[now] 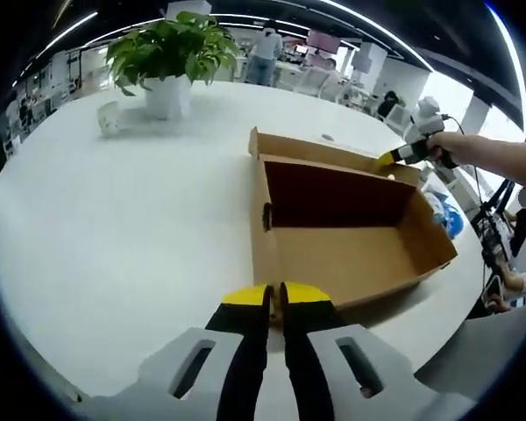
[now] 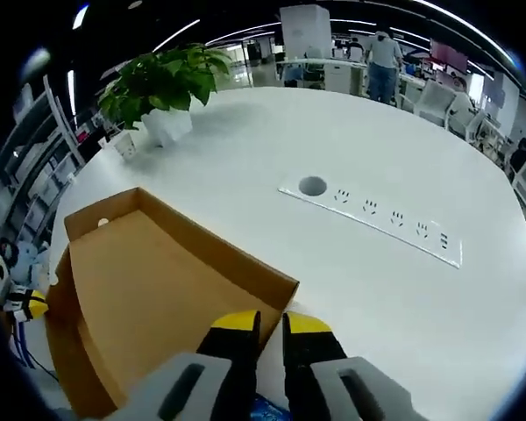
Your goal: Operate the shoe box by opening the lid, removing the specified soft item, and placing it in the target area until the item is outside and the box remains undamaged.
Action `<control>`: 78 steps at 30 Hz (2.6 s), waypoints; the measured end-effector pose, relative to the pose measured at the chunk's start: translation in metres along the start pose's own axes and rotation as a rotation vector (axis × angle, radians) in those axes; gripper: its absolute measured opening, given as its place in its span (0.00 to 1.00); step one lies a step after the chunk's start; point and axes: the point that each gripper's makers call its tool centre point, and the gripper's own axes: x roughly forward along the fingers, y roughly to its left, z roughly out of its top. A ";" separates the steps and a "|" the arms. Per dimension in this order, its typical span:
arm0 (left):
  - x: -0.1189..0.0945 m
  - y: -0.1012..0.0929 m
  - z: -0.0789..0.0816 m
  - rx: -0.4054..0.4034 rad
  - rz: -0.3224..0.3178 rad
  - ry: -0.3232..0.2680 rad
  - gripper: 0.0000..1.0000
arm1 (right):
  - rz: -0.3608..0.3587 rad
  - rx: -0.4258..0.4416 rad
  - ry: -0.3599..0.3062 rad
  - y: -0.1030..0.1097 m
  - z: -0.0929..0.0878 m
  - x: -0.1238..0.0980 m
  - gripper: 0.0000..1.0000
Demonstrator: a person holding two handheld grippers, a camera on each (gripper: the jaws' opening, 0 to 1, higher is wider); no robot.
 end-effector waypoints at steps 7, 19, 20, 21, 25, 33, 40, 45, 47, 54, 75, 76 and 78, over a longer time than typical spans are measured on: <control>0.000 0.000 0.000 -0.006 -0.002 -0.018 0.03 | -0.021 0.022 -0.023 -0.001 0.006 -0.005 0.02; 0.000 0.001 0.000 -0.013 -0.011 -0.018 0.03 | -0.026 0.023 -0.060 -0.001 0.014 -0.015 0.00; 0.000 0.000 0.000 -0.012 -0.011 -0.017 0.03 | -0.026 0.023 -0.062 -0.001 0.015 -0.016 0.00; 0.000 0.000 0.000 -0.012 -0.012 -0.016 0.03 | -0.025 0.021 -0.066 -0.001 0.016 -0.016 0.00; -0.001 -0.001 0.000 -0.015 -0.016 -0.013 0.03 | -0.026 0.019 -0.084 0.000 0.019 -0.021 0.00; 0.000 -0.001 0.000 -0.024 -0.026 -0.014 0.03 | -0.027 0.000 -0.125 0.002 0.027 -0.032 0.00; 0.000 -0.001 0.000 -0.030 -0.030 -0.015 0.03 | -0.021 -0.014 -0.152 0.005 0.032 -0.040 0.00; 0.000 -0.001 0.000 -0.029 -0.033 -0.012 0.03 | -0.016 -0.013 -0.172 0.007 0.035 -0.047 0.00; 0.000 -0.001 0.000 -0.029 -0.034 -0.013 0.03 | -0.014 -0.018 -0.183 0.008 0.036 -0.051 0.00; 0.000 0.000 -0.001 -0.028 -0.036 -0.010 0.03 | -0.003 -0.017 -0.206 0.009 0.035 -0.061 0.00; -0.005 -0.007 -0.001 -0.039 -0.038 -0.008 0.03 | 0.050 -0.016 -0.301 0.021 0.047 -0.095 0.00; -0.005 -0.007 -0.001 -0.036 -0.038 -0.008 0.03 | 0.052 -0.014 -0.305 0.021 0.047 -0.096 0.00; -0.005 -0.007 -0.001 -0.035 -0.038 -0.008 0.03 | 0.056 -0.014 -0.313 0.023 0.047 -0.099 0.00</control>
